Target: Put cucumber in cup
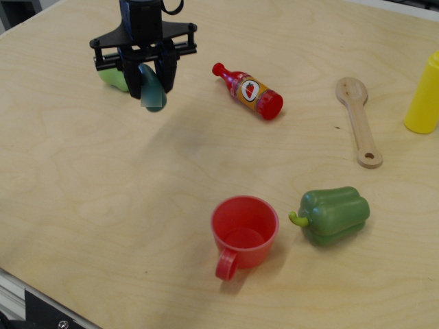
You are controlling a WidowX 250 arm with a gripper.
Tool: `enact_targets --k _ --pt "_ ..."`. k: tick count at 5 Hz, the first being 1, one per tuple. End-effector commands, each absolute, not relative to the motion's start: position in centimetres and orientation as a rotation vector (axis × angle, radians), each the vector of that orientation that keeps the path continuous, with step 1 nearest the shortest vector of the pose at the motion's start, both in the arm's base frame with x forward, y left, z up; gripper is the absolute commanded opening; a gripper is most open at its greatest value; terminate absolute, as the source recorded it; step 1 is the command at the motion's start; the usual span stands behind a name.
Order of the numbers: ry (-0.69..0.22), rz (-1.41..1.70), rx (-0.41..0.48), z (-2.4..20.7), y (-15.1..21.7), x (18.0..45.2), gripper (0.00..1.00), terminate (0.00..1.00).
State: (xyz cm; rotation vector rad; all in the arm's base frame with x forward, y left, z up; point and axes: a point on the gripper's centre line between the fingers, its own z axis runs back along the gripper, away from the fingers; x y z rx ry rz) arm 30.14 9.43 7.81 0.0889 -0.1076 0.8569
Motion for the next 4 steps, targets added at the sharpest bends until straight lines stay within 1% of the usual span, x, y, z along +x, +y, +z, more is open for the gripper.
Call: enact_targets --k 1,4 --pt "-0.197 0.67 0.024 9.5 6.3 26.6 0.0 0.0" --pt "-0.234 0.446 -0.061 9.6 1.1 23.4 0.0 0.0"
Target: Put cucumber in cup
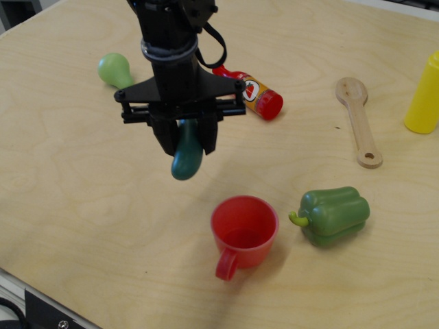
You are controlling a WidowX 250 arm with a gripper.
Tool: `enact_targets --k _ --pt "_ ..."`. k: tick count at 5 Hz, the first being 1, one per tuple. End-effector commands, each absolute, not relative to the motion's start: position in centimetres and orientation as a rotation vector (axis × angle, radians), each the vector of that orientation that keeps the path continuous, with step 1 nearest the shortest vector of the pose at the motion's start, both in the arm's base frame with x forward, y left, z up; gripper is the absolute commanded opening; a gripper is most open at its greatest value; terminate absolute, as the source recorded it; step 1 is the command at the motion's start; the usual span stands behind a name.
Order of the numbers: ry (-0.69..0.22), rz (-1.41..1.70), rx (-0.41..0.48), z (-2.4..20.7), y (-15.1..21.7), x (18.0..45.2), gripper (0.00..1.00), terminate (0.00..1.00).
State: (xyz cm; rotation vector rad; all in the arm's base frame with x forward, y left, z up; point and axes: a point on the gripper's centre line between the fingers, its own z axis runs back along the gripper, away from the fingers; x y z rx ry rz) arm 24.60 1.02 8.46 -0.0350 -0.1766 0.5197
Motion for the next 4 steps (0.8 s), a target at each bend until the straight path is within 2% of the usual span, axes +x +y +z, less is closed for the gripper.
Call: enact_targets --k 1,3,4 --pt "-0.248 0.407 -0.061 9.4 -0.4 22.8 0.0 0.0" --pt "-0.302 0.43 -0.04 8.9 -2.5 23.5 0.0 0.0" --pt "-0.299 0.404 -0.035 7.6 -3.2 23.8 0.0 0.0"
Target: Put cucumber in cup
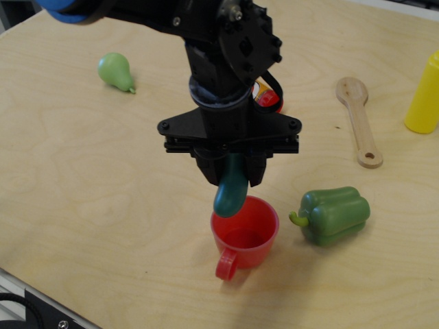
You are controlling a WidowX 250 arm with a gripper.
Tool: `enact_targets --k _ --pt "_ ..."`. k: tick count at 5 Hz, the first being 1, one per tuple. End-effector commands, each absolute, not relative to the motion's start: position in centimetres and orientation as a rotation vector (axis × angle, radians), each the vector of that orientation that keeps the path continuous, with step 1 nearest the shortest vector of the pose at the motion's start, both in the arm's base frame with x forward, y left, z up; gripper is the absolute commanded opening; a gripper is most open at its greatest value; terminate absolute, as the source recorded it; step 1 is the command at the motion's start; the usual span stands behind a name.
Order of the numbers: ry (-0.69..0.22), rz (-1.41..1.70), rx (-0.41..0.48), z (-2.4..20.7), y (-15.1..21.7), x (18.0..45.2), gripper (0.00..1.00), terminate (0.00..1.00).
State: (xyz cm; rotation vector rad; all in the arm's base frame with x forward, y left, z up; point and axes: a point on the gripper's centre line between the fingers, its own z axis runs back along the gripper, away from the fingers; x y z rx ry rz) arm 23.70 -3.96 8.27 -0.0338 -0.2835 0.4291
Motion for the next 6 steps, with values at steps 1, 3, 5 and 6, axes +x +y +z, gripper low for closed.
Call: enact_targets --k 1,3,5,6 --pt "-0.32 0.4 -0.012 7.3 -3.4 23.6 0.0 0.0" --pt "-0.364 0.429 -0.049 7.6 -3.4 22.8 1.0 0.0" --pt "-0.352 0.424 -0.037 7.5 -3.1 23.4 1.0 0.0" --pt "-0.37 0.443 -0.035 8.8 -2.5 23.4 1.0 0.0"
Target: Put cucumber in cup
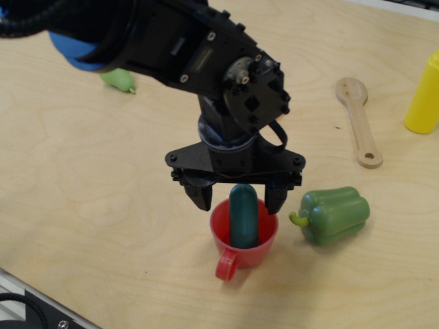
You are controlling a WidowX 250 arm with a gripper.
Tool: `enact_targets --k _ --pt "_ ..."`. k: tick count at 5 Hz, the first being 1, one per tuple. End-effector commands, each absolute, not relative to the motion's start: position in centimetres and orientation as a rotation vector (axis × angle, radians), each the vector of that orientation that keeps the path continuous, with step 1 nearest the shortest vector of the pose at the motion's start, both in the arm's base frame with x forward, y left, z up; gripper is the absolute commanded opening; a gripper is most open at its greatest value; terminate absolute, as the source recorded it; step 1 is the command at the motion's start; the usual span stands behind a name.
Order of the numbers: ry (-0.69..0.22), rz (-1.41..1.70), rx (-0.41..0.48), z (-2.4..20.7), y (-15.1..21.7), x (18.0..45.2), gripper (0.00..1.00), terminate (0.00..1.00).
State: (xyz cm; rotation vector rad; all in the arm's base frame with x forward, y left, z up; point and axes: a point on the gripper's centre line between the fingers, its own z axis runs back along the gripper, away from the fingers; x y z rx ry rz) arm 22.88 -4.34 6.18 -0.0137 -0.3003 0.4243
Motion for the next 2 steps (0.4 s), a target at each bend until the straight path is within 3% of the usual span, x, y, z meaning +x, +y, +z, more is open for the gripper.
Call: enact_targets --k 1,2 --pt "-0.318 0.422 -0.034 10.18 -1.4 23.42 1.0 0.0" --pt "-0.318 0.422 -0.034 10.18 -1.4 23.42 1.0 1.0"
